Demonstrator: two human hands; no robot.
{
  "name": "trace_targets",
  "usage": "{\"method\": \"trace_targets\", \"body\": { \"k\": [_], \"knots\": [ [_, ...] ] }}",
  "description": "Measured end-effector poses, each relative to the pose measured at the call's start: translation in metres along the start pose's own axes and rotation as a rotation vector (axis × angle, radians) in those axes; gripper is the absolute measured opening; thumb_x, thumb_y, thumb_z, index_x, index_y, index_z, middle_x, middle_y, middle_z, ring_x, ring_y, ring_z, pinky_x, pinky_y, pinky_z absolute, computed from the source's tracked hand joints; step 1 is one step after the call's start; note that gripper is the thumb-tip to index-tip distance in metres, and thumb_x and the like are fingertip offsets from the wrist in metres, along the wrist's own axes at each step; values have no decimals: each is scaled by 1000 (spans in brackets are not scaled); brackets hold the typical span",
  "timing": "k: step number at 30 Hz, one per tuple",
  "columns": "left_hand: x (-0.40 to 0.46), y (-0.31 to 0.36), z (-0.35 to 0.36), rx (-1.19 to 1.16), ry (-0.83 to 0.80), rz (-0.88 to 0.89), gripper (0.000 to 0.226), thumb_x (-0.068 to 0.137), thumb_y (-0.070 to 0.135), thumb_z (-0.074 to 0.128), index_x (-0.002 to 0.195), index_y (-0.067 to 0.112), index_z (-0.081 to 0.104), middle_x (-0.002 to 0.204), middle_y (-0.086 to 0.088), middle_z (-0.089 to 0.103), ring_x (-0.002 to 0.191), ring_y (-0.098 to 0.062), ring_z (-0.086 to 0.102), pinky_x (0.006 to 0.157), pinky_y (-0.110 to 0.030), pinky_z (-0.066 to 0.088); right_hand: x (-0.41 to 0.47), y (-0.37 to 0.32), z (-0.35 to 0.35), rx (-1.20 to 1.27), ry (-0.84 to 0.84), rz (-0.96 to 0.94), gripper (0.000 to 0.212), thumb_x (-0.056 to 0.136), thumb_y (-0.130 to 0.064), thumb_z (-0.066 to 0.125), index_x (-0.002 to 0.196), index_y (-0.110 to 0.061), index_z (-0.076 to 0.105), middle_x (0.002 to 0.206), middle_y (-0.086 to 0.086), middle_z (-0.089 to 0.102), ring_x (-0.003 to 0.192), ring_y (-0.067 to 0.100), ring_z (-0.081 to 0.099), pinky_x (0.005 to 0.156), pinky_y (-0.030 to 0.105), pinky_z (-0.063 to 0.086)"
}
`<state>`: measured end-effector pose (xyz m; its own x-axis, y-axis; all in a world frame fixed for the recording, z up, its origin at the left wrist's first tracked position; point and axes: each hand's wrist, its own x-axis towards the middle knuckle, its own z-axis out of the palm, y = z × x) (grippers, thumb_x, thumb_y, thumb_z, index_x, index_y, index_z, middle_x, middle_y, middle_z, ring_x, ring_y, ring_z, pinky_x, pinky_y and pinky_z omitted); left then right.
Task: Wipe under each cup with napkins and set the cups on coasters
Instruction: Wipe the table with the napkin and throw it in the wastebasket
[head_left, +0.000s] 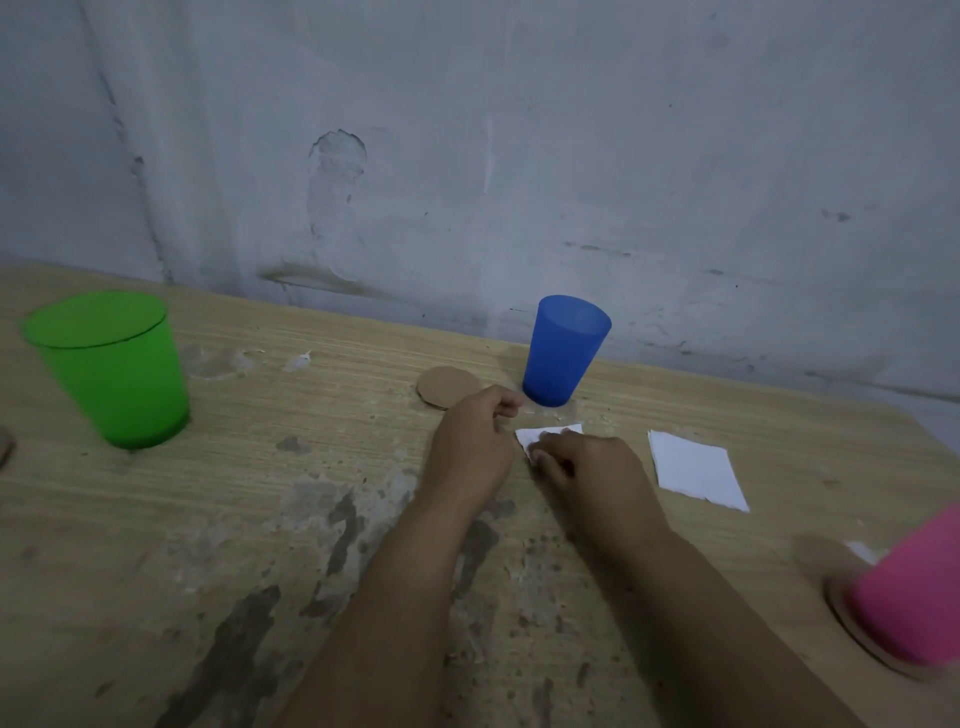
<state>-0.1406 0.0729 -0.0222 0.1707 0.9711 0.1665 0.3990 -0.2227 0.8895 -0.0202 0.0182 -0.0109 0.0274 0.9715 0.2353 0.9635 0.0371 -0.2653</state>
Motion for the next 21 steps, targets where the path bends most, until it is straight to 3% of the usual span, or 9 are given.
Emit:
{"method": "trace_targets", "body": {
  "k": [4, 7, 11, 15, 19, 21],
  "knots": [
    [-1, -1, 1, 11, -2, 0, 49, 82, -12, 40, 113, 17, 63, 110, 3, 63, 102, -9, 57, 90, -23, 45, 8, -5, 6, -97, 10, -32, 27, 92, -15, 46, 102, -23, 69, 98, 2, 70, 87, 16, 59, 68, 22, 34],
    [0, -1, 1, 11, 5, 8, 49, 82, -12, 39, 113, 16, 63, 110, 2, 64, 103, -11, 58, 92, -27, 47, 9, -5, 3, -141, 5, -39, 31, 93, -13, 44, 112, -23, 67, 106, 2, 68, 95, 17, 58, 76, 22, 37],
    [1, -5, 2, 16, 5, 7, 51, 80, -14, 37, 111, 17, 64, 108, 2, 65, 103, -12, 59, 91, -27, 47, 2, -2, -7, -134, -33, -105, 30, 91, -16, 49, 113, -27, 66, 107, 1, 69, 93, 18, 60, 71, 21, 31],
    [1, -5, 3, 14, -4, -1, 50, 81, -13, 37, 110, 18, 64, 107, 3, 64, 102, -11, 59, 89, -26, 47, -4, 1, -14, -161, -80, -98, 30, 93, -18, 48, 117, -28, 64, 114, -1, 68, 99, 18, 60, 79, 23, 38],
    [2, -6, 3, -2, -14, 3, 50, 80, -12, 38, 109, 19, 64, 106, 3, 64, 102, -11, 59, 91, -28, 48, -8, 6, -22, -21, -105, -67, 28, 90, -15, 55, 112, -26, 68, 120, -8, 66, 107, 9, 60, 83, 9, 31],
    [1, -5, 3, -15, -19, 2, 49, 80, -11, 39, 109, 20, 64, 105, 4, 64, 101, -10, 59, 90, -28, 48, 1, 12, -26, 118, -9, 34, 24, 88, -10, 59, 106, -21, 71, 111, -5, 71, 97, 5, 61, 82, 8, 33]
  ]
}}
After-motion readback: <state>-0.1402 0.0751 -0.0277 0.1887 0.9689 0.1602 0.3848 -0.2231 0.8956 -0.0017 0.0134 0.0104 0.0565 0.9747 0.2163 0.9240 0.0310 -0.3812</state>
